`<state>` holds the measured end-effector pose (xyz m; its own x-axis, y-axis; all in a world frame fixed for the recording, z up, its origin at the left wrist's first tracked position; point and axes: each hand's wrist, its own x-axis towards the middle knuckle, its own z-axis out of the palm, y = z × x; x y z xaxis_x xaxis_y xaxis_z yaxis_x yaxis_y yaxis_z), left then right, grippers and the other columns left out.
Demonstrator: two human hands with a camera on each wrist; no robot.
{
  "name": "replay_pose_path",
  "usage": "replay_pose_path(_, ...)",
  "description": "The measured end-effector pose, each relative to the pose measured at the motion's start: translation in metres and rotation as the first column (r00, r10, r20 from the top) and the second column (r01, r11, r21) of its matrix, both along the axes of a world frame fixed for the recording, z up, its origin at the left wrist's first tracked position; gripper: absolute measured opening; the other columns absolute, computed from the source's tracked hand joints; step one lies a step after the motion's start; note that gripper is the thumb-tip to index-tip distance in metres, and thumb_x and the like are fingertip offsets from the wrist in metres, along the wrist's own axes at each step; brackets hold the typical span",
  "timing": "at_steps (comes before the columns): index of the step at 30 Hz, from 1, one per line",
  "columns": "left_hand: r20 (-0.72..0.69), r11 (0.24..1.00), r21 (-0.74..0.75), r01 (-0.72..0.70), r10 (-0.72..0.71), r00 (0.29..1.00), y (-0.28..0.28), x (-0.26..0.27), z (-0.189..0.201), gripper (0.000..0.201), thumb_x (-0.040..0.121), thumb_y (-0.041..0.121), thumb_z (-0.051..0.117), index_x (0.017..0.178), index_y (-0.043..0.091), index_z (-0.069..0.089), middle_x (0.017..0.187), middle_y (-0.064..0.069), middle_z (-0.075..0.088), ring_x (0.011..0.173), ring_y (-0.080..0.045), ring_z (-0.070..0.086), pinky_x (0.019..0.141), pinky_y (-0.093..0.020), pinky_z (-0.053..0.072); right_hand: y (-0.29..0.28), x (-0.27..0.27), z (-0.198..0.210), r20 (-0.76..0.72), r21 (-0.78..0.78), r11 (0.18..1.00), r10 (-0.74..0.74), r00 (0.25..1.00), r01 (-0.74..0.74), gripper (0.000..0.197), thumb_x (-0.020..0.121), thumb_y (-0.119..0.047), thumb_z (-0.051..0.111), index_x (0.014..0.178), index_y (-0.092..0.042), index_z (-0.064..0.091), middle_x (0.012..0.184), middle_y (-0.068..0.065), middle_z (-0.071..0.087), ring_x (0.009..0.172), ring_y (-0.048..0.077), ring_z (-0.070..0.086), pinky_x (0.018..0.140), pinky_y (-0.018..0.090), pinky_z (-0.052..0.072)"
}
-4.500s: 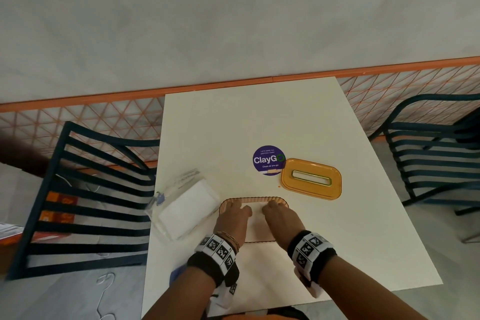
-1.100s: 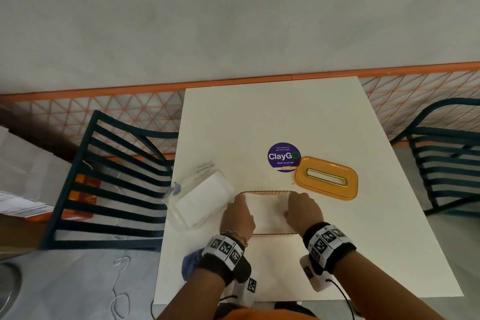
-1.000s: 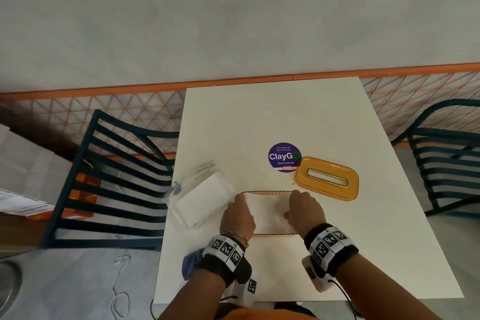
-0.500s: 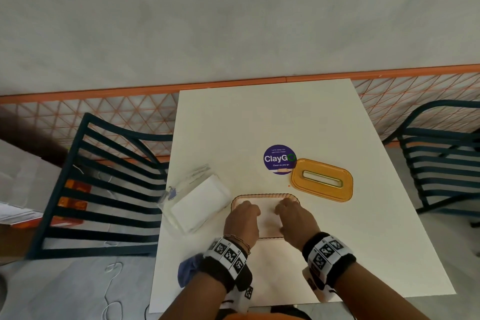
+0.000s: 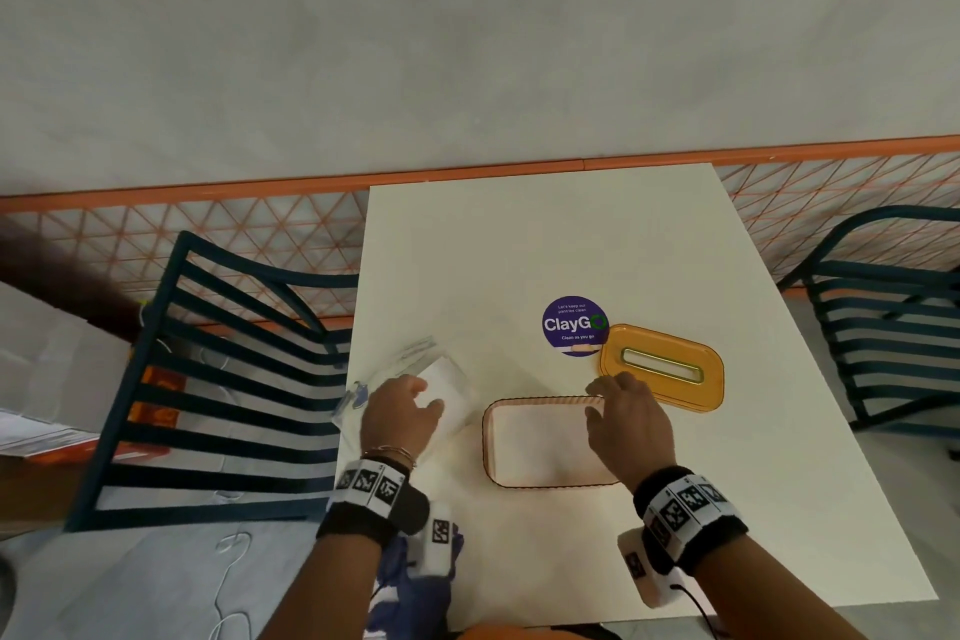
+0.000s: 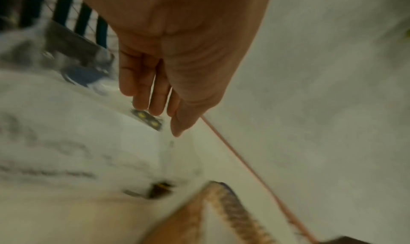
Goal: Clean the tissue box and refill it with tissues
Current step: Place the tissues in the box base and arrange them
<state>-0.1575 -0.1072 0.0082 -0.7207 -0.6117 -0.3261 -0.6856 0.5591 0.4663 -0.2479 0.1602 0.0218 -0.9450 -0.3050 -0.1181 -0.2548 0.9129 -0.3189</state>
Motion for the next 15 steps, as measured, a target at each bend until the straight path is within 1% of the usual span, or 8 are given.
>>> replay_pose_path(2, 0.147, 0.999, -0.01, 0.045, -0.043, 0.988, -0.022, 0.003, -0.013, 0.062, 0.081, 0.041, 0.078, 0.137, 0.019, 0.059, 0.138, -0.003, 0.062, 0.129, -0.024, 0.056, 0.109, -0.041, 0.045, 0.002, -0.001, -0.003, 0.001, 0.014, 0.999, -0.048, 0.999, 0.048, 0.029, 0.083, -0.012, 0.076, 0.112, -0.017, 0.071, 0.107, 0.005, 0.069, 0.102, 0.025, 0.063, 0.076, 0.032, 0.055)
replay_pose_path(4, 0.23, 0.995, -0.018, 0.102, -0.095, 0.969, -0.034, 0.005, -0.023, 0.082, 0.078, 0.046, 0.081, 0.147, 0.017, 0.048, 0.147, -0.005, 0.054, 0.139, -0.025, 0.047, 0.115, -0.041, 0.04, 0.004, -0.001, -0.007, 0.03, 0.023, 0.996, -0.09, 0.996, 0.089, 0.031, 0.086, -0.009, 0.071, 0.116, -0.016, 0.07, 0.11, 0.005, 0.068, 0.102, 0.025, 0.064, 0.076, 0.033, 0.055)
replay_pose_path(5, 0.248, 0.992, -0.026, 0.127, -0.116, 0.962, -0.038, 0.005, -0.027, 0.088, 0.075, 0.049, 0.082, 0.149, 0.016, 0.045, 0.148, -0.006, 0.053, 0.14, -0.025, 0.045, 0.116, -0.04, 0.038, 0.005, 0.0, -0.009, 0.045, 0.025, 0.994, -0.11, 0.993, 0.109, 0.032, 0.087, -0.006, 0.069, 0.117, -0.016, 0.069, 0.111, 0.005, 0.068, 0.101, 0.025, 0.065, 0.075, 0.033, 0.055)
replay_pose_path(9, 0.291, 0.969, -0.099, 0.226, -0.189, 0.938, -0.04, 0.004, -0.037, 0.094, 0.07, 0.057, 0.083, 0.147, 0.018, 0.045, 0.144, -0.005, 0.055, 0.137, -0.025, 0.046, 0.114, -0.04, 0.038, 0.01, 0.002, -0.012, 0.078, 0.029, 0.988, -0.155, 0.985, 0.153, 0.038, 0.087, 0.002, 0.062, 0.119, -0.016, 0.068, 0.112, 0.006, 0.07, 0.097, 0.027, 0.068, 0.073, 0.032, 0.054)
replay_pose_path(11, 0.302, 0.963, -0.118, 0.242, -0.198, 0.933, -0.04, 0.004, -0.039, 0.098, 0.067, 0.06, 0.083, 0.147, 0.019, 0.044, 0.144, -0.005, 0.053, 0.138, -0.026, 0.044, 0.116, -0.042, 0.036, 0.01, 0.003, -0.012, 0.083, 0.032, 0.986, -0.164, 0.983, 0.162, 0.038, 0.087, 0.003, 0.061, 0.119, -0.017, 0.068, 0.112, 0.006, 0.07, 0.095, 0.027, 0.069, 0.073, 0.032, 0.054)
replay_pose_path(13, 0.313, 0.963, -0.104, 0.248, -0.205, 0.927, -0.041, 0.003, -0.042, 0.102, 0.066, 0.061, 0.084, 0.148, 0.019, 0.041, 0.146, -0.005, 0.051, 0.14, -0.026, 0.042, 0.118, -0.042, 0.032, 0.009, 0.003, -0.013, 0.088, 0.031, 0.984, -0.177, 0.98, 0.175, 0.038, 0.087, 0.003, 0.061, 0.118, -0.018, 0.068, 0.112, 0.006, 0.071, 0.095, 0.026, 0.069, 0.074, 0.031, 0.055)
replay_pose_path(15, 0.319, 0.963, -0.101, 0.248, -0.205, 0.925, -0.042, 0.001, -0.043, 0.104, 0.064, 0.061, 0.085, 0.148, 0.019, 0.041, 0.147, -0.005, 0.05, 0.141, -0.026, 0.042, 0.119, -0.043, 0.032, 0.008, 0.002, -0.013, 0.085, 0.032, 0.982, -0.187, 0.979, 0.185, 0.037, 0.088, 0.002, 0.062, 0.118, -0.018, 0.068, 0.111, 0.005, 0.071, 0.095, 0.026, 0.069, 0.074, 0.031, 0.055)
